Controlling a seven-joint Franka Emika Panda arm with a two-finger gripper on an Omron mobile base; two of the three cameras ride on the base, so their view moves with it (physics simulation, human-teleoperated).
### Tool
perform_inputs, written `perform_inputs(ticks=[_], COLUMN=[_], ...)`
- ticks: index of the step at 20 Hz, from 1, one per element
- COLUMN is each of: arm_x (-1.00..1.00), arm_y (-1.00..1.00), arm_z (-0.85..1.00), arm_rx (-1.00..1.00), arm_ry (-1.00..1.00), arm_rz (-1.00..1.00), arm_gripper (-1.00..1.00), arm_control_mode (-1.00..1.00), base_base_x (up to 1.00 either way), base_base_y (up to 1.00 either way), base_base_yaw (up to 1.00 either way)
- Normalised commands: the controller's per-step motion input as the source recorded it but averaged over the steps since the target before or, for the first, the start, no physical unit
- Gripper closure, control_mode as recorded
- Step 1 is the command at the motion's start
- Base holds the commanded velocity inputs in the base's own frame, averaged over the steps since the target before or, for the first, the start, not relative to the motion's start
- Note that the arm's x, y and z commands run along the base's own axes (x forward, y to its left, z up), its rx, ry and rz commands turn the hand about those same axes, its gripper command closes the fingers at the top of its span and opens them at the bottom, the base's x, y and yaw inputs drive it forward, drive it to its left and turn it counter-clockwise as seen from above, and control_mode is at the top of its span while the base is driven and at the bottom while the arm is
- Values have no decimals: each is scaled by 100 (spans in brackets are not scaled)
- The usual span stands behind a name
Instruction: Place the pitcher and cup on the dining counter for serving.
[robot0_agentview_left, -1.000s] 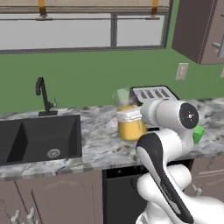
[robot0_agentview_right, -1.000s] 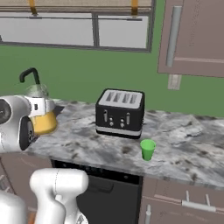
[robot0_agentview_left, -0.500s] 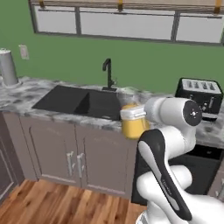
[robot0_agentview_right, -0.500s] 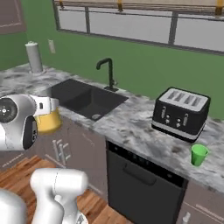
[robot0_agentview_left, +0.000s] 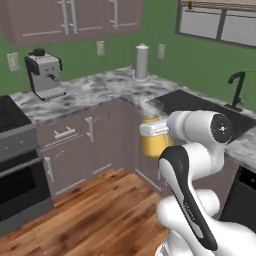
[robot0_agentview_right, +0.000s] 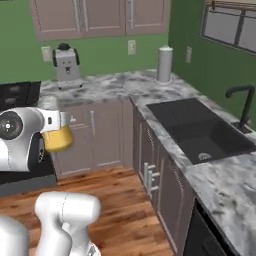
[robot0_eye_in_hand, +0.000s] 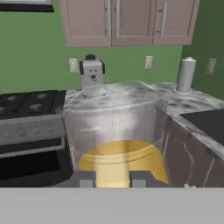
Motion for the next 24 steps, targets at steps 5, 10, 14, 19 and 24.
perform_inputs(ticks=[5,10,14,19,24], arm_x=[0,0,0,0,0], arm_y=[0,0,0,0,0], arm_z=[0,0,0,0,0], arm_rx=[0,0,0,0,0], arm_ry=[0,0,0,0,0], arm_rz=[0,0,0,0,0], arm_gripper=[100,100,100,100,100], arm_control_mode=[100,100,100,100,100], base_base_x=[0,0,0,10,28], base_base_y=[4,7,17,26,40], base_base_yaw=[100,100,98,93,84])
